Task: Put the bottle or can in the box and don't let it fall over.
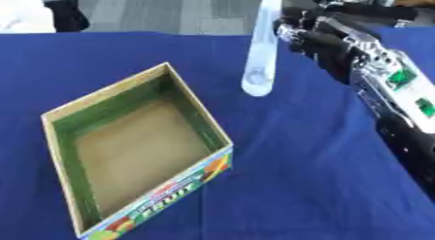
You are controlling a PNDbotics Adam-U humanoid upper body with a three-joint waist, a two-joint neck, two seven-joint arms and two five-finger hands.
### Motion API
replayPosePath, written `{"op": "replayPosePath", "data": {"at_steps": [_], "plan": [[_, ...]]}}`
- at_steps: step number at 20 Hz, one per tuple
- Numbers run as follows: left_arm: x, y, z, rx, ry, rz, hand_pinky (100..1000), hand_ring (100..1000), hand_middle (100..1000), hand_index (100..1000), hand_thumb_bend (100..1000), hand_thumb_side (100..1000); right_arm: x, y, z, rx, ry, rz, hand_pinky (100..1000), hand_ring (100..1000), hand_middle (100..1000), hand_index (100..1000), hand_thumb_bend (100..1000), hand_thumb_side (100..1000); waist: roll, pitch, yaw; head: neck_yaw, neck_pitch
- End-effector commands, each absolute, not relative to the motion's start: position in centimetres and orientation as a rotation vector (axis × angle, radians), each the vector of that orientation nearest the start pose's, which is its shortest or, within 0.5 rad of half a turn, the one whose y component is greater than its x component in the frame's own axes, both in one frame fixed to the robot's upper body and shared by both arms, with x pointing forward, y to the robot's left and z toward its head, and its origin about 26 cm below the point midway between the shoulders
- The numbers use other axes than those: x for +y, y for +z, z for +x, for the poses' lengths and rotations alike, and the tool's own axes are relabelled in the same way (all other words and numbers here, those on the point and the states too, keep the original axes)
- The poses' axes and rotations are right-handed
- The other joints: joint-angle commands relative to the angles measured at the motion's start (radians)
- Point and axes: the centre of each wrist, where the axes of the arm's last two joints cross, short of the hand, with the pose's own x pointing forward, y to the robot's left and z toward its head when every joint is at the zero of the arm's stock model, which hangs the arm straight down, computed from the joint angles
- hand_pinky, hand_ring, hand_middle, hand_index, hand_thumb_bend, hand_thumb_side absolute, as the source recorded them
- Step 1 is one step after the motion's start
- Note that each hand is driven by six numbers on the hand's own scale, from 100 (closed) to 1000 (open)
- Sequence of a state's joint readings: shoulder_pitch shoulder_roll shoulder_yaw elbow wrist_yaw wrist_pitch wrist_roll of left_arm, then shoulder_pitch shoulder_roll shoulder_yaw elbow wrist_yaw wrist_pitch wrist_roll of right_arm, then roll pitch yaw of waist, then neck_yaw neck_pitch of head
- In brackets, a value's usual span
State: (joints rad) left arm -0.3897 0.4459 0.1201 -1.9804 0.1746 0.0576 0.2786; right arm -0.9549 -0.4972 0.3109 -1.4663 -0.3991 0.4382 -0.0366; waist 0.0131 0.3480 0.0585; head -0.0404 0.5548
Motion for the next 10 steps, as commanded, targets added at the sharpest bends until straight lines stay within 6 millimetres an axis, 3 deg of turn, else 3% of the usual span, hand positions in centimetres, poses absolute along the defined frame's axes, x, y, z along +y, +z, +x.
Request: {"op": "replayPosePath", "data": {"at_steps": [1,10], "plan": [[29.6,25.5,30.2,-2.381,0.003,0.298,1000,1000,1000,821,100,599,-20.0,31.5,40.7,-1.873,0.575,-0.030,1000,1000,1000,1000,100,367,0.003,-0.014,0.004,-0.009,-0.021],[29.3,25.6,30.3,-2.386,0.001,0.280,1000,1000,1000,820,100,599,-20.6,32.6,40.4,-1.922,0.562,-0.117,1000,1000,1000,1000,100,378,0.005,0.002,0.012,-0.026,-0.034]]}}
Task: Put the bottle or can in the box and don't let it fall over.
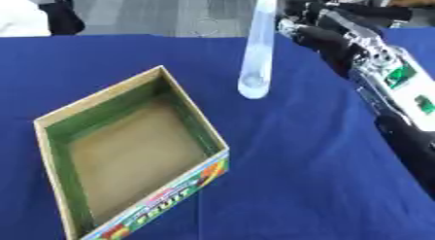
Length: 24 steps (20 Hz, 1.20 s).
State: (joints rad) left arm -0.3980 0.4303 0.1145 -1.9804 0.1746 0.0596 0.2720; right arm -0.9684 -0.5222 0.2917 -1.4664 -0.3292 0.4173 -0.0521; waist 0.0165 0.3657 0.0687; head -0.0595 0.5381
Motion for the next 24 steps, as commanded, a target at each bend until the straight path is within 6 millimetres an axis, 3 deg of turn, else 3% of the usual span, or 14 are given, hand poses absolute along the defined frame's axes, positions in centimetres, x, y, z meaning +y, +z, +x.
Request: {"op": "replayPosePath", "data": {"at_steps": [1,24], "plan": [[29.23,25.64,30.27,-2.388,0.001,0.277,1000,1000,1000,820,100,600,-20.66,32.70,40.40,-1.926,0.559,-0.121,1000,1000,1000,1000,100,377,0.001,-0.013,0.004,-0.010,-0.018],[28.45,26.41,30.50,-2.415,-0.007,0.227,1000,1000,1000,820,100,603,-20.78,33.50,40.44,-1.934,0.563,-0.074,1000,1000,1000,1000,100,399,-0.011,0.020,0.036,-0.030,-0.049]]}}
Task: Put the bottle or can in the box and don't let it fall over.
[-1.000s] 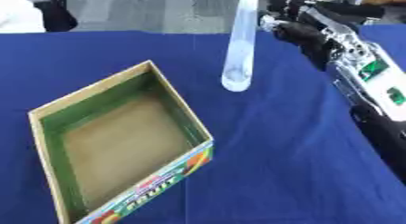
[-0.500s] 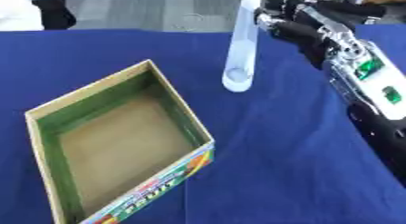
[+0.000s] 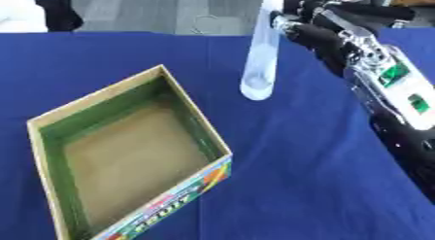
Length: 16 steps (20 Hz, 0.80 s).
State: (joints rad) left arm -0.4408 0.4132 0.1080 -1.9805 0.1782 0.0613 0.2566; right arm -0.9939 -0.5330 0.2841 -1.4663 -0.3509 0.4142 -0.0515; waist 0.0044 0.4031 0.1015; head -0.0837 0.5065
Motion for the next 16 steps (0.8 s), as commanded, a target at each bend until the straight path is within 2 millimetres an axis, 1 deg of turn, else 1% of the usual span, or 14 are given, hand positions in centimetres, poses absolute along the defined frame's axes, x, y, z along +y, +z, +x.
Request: {"op": "replayPosePath", "data": {"at_steps": [1,8,16], "plan": [[28.43,26.43,30.51,-2.415,-0.007,0.226,1000,1000,1000,820,100,603,-20.78,33.53,40.45,-1.934,0.563,-0.071,1000,1000,1000,1000,100,401,0.001,-0.016,0.005,-0.007,-0.019],[28.25,26.53,30.55,-2.418,-0.013,0.216,1000,1000,1000,820,100,603,-21.01,33.80,40.24,-1.945,0.563,-0.060,1000,1000,1000,1000,100,414,0.000,-0.005,0.012,-0.012,-0.028],[28.04,26.71,30.60,-2.423,-0.019,0.204,1000,1000,1000,821,100,604,-21.30,34.06,39.95,-1.945,0.568,-0.057,1000,1000,1000,1000,100,405,-0.004,0.004,0.022,-0.020,-0.030]]}}
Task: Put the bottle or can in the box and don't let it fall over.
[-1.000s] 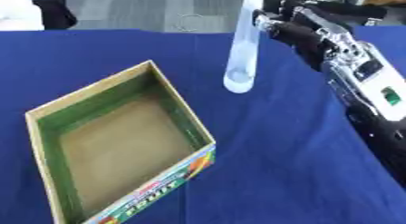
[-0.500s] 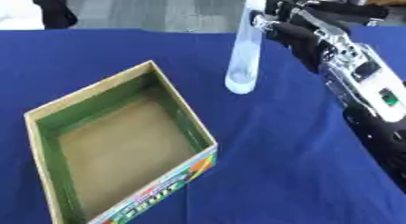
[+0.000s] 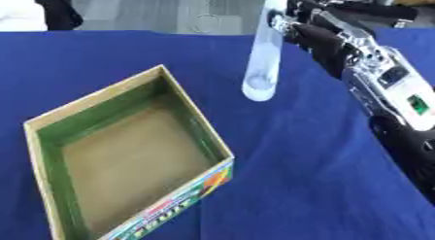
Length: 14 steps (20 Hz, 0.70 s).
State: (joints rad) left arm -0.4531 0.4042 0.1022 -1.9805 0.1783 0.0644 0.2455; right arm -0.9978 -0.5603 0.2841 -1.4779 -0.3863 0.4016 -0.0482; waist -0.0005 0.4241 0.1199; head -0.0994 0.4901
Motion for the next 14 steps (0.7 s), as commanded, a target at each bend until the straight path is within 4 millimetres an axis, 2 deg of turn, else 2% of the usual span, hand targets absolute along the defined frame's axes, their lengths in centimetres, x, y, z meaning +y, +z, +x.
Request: {"op": "replayPosePath", "data": {"at_steps": [1,14], "plan": [[28.01,26.74,30.61,-2.424,-0.020,0.202,1000,1000,1000,821,100,604,-21.32,34.07,39.96,-1.944,0.568,-0.056,1000,1000,1000,1000,100,405,0.001,-0.016,0.005,-0.005,-0.014],[27.63,27.18,30.70,-2.439,-0.032,0.181,1000,1000,1000,820,100,605,-21.40,34.47,39.87,-1.945,0.581,-0.056,1000,1000,1000,1000,100,393,-0.011,0.001,0.026,-0.015,-0.024]]}}
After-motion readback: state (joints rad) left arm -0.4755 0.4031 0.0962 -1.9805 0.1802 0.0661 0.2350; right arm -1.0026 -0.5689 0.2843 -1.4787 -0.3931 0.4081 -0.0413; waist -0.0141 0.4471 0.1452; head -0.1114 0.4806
